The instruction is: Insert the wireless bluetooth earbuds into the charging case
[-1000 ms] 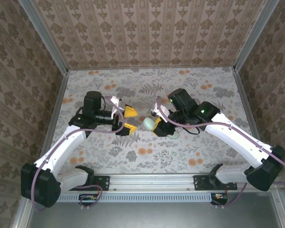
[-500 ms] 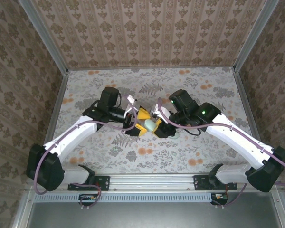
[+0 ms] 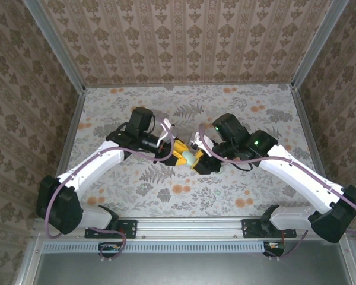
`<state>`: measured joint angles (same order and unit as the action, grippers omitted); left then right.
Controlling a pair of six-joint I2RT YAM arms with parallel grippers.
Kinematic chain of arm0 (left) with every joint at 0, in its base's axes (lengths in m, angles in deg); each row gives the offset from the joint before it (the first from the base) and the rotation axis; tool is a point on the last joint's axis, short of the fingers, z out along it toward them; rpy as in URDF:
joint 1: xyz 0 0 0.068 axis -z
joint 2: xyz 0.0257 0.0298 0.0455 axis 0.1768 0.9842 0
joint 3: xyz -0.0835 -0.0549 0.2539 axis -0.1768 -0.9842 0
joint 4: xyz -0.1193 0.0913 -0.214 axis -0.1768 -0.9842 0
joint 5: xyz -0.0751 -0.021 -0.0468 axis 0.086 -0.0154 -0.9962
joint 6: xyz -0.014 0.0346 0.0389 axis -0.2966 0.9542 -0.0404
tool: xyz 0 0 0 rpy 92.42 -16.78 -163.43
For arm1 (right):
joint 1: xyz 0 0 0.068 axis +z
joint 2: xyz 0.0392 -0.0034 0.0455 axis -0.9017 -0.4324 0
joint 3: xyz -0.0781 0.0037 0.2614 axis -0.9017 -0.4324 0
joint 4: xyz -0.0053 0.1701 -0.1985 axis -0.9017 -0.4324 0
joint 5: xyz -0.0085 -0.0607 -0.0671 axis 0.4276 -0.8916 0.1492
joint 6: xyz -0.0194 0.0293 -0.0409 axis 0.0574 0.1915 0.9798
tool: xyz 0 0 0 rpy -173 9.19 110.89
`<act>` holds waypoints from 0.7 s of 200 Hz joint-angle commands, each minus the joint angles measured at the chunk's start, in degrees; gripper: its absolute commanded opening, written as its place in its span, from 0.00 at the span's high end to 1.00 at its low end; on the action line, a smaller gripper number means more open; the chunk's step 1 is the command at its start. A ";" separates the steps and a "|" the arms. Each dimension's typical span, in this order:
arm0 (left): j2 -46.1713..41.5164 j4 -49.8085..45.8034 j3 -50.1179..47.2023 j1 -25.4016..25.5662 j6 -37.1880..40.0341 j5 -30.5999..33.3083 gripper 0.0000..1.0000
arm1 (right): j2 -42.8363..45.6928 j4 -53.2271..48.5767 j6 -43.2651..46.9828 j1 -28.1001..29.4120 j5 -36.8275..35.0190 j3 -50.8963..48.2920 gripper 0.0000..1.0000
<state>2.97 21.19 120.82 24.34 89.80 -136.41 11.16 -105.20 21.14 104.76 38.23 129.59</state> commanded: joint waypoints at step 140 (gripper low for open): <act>-11.11 44.09 -15.16 -0.77 -39.64 13.74 0.75 | 2.92 16.18 -10.10 -5.55 11.13 -4.81 0.38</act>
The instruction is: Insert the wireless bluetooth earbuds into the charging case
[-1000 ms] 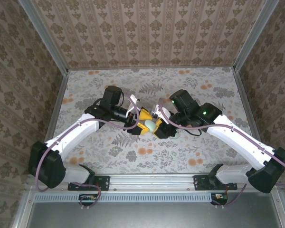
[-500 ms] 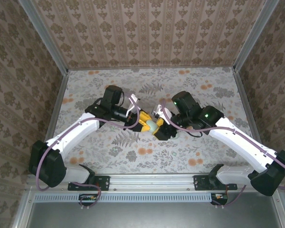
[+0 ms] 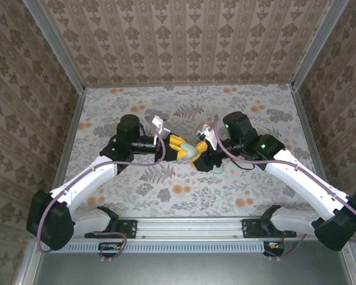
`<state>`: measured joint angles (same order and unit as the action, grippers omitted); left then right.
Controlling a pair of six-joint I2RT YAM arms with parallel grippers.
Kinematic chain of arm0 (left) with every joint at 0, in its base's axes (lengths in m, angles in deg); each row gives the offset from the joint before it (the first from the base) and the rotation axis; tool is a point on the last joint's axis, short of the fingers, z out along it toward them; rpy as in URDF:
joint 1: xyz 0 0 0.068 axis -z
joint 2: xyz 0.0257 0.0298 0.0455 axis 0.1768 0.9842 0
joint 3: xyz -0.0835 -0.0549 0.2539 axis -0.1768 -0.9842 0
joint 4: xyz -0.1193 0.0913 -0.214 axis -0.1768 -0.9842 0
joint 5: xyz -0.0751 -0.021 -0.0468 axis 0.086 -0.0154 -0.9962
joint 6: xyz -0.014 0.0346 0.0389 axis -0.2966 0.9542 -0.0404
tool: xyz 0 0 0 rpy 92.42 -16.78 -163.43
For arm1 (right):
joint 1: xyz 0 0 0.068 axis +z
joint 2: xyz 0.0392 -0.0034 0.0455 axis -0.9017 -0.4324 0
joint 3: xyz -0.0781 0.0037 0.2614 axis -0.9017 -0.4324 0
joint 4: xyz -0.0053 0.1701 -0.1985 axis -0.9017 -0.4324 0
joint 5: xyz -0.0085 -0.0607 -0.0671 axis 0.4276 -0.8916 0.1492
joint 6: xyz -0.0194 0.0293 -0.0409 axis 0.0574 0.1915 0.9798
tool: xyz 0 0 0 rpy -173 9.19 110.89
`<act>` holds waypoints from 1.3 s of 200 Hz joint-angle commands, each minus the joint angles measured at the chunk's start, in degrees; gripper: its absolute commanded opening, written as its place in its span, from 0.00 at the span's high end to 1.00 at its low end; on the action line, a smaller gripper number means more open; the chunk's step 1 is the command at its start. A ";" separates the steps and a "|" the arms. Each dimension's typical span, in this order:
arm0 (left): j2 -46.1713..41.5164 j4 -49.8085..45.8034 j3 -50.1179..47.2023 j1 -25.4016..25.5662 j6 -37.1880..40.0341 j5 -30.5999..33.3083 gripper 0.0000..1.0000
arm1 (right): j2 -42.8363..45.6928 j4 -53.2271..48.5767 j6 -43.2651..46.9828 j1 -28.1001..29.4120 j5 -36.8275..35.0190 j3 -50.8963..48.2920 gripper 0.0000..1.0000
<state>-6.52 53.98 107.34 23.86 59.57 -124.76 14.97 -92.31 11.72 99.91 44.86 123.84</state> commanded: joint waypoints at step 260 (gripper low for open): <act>0.52 15.16 0.81 -0.03 -14.66 -5.45 0.78 | -7.16 11.55 -5.42 -6.57 21.06 6.14 0.60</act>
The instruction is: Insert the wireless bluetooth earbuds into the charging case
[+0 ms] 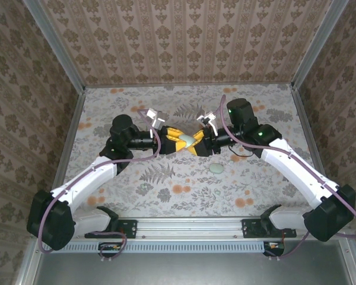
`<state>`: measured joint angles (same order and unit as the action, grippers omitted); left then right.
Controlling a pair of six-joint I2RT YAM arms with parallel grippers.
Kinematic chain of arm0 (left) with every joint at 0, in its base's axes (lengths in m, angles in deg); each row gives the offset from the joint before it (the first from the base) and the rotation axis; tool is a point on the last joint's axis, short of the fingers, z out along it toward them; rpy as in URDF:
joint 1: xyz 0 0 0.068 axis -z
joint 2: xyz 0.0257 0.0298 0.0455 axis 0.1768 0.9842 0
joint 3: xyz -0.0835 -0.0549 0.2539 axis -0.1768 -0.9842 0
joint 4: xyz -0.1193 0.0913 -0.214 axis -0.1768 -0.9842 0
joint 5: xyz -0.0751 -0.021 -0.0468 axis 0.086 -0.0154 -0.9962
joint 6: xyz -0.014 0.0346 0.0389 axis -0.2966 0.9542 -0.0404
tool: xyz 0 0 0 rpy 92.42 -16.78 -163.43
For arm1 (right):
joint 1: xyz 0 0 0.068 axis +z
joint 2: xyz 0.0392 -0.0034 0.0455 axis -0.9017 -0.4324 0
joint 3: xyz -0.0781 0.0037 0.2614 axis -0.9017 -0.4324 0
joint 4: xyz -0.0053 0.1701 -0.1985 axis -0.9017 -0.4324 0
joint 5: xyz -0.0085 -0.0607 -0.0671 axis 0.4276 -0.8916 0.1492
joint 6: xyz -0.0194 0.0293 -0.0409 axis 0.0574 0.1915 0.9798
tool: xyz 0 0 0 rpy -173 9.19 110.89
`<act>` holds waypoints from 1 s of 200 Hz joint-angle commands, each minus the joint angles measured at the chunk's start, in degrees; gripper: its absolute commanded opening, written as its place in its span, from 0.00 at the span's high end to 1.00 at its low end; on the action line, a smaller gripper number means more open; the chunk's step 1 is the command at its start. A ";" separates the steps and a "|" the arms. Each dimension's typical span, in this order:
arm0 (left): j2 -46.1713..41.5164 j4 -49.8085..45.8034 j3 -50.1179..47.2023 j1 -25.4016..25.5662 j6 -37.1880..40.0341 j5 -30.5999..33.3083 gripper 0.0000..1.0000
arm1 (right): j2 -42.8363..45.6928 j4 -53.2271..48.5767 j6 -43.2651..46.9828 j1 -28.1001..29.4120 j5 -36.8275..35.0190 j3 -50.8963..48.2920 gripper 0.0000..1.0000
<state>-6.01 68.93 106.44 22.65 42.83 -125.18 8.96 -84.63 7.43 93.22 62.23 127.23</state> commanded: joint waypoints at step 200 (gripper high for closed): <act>-0.25 -11.95 5.63 -0.70 10.71 -10.28 0.40 | -0.40 0.13 3.62 -0.98 3.62 3.42 0.76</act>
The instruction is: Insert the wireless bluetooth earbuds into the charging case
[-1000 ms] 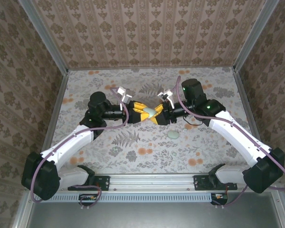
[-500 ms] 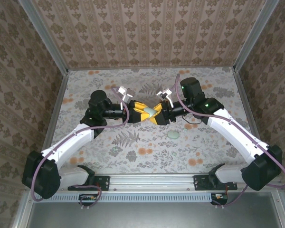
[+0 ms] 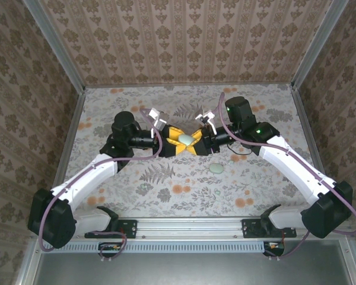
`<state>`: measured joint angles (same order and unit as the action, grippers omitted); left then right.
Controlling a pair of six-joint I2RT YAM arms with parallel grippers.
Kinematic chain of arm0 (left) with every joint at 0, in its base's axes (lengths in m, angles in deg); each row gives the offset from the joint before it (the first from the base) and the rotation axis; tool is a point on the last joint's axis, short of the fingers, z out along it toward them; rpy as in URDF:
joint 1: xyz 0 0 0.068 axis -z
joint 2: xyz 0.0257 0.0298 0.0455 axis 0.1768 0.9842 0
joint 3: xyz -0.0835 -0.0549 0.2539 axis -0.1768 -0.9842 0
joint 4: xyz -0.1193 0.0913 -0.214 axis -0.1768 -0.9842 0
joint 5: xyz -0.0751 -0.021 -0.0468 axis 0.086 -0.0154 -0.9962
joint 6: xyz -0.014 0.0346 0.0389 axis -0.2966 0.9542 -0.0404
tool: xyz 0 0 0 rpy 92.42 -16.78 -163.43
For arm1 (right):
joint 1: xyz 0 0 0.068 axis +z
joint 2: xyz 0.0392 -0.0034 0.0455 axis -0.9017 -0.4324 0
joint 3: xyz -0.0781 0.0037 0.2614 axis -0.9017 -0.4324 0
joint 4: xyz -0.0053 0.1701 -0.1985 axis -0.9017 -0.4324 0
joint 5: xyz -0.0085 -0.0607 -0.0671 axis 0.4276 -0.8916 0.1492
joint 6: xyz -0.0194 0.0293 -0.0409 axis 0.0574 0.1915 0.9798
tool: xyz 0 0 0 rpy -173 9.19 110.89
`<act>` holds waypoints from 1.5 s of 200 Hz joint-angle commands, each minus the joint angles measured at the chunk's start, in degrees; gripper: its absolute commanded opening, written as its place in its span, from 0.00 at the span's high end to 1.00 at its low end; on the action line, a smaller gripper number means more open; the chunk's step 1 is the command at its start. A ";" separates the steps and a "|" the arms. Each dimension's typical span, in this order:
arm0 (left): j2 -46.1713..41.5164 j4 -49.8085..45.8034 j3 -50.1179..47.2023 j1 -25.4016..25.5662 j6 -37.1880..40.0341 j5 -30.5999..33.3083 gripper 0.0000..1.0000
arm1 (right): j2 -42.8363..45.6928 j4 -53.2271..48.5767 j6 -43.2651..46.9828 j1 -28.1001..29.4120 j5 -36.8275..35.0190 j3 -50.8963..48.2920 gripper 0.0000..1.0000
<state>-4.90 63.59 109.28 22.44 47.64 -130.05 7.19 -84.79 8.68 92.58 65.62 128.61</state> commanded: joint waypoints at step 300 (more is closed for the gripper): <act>1.32 -16.25 8.20 -1.08 12.60 -7.97 0.53 | 0.12 -2.70 4.71 1.42 2.68 2.42 0.76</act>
<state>-3.61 45.69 115.78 21.54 60.80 -135.82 7.67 -86.40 12.09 93.57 67.13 129.63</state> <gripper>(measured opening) 0.483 0.374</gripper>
